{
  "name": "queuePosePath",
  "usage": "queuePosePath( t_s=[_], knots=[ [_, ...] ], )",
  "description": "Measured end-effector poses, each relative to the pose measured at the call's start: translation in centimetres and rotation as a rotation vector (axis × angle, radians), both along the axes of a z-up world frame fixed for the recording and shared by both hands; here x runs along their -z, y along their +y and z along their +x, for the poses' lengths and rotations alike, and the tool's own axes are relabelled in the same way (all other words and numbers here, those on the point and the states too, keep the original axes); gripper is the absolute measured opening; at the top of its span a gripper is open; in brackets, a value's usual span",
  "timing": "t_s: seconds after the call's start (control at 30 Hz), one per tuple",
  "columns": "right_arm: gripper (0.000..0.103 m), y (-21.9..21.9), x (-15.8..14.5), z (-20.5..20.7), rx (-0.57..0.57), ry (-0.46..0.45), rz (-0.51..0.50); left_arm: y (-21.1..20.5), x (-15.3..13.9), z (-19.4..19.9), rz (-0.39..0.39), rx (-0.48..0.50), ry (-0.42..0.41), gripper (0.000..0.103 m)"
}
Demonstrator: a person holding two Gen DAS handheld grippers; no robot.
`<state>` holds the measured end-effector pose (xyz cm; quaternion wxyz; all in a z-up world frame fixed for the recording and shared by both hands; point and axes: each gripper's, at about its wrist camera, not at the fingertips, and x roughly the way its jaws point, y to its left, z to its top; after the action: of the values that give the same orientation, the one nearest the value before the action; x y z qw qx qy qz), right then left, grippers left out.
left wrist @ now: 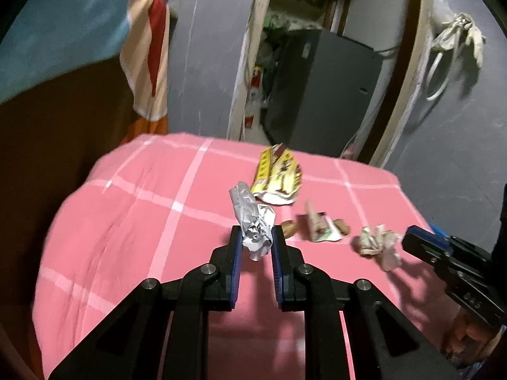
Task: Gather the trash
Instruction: 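Grasp the silver foil with the left gripper while the right grasps the white-green wrapper, then carry the foil and white-green wrapper over the blue bucket and open both grippers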
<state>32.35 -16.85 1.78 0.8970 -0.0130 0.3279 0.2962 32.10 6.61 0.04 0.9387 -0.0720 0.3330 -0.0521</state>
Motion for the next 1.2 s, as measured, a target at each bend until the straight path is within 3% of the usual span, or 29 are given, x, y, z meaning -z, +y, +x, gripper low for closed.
queuePosePath(
  t_s=[0.17, 0.3, 0.57, 0.73, 0.77, 0.8, 0.9, 1.0, 1.2],
  knots=[
    [0.014, 0.0, 0.4, 0.3, 0.007, 0.024, -0.018, -1.4, 0.5, -0.3, 0.034, -0.006, 0.034, 0.014],
    [0.041, 0.4, 1.0, 0.9, 0.003, 0.061, -0.033, -1.1, 1.3, -0.2, 0.027, -0.029, 0.084, 0.014],
    [0.047, 2.5, 2.1, 2.7, -0.026, 0.144, -0.152, -0.3, 1.7, -0.3, -0.003, -0.038, 0.092, 0.014],
    [0.045, 3.3, 2.6, 3.5, -0.034, 0.179, -0.207, 0.4, 2.1, 0.1, -0.041, -0.040, 0.111, 0.014],
    [0.041, 3.3, 2.7, 3.5, -0.028, 0.177, -0.210, 0.5, 2.1, 0.2, -0.048, -0.042, 0.114, 0.014],
    [0.031, 3.1, 2.7, 3.5, -0.022, 0.174, -0.208, 0.6, 2.1, 0.2, -0.055, -0.043, 0.115, 0.014],
    [0.023, 2.8, 2.7, 3.2, -0.024, 0.170, -0.189, 0.6, 2.0, 0.1, -0.057, -0.041, 0.101, 0.014],
    [0.021, 2.7, 2.6, 2.9, -0.026, 0.152, -0.174, 0.1, 1.5, -0.4, -0.042, -0.035, 0.074, 0.014],
    [0.022, 0.4, 0.2, 1.0, -0.006, 0.022, -0.034, -1.0, 0.0, -1.7, -0.073, -0.021, -0.018, 0.014]
  ],
)
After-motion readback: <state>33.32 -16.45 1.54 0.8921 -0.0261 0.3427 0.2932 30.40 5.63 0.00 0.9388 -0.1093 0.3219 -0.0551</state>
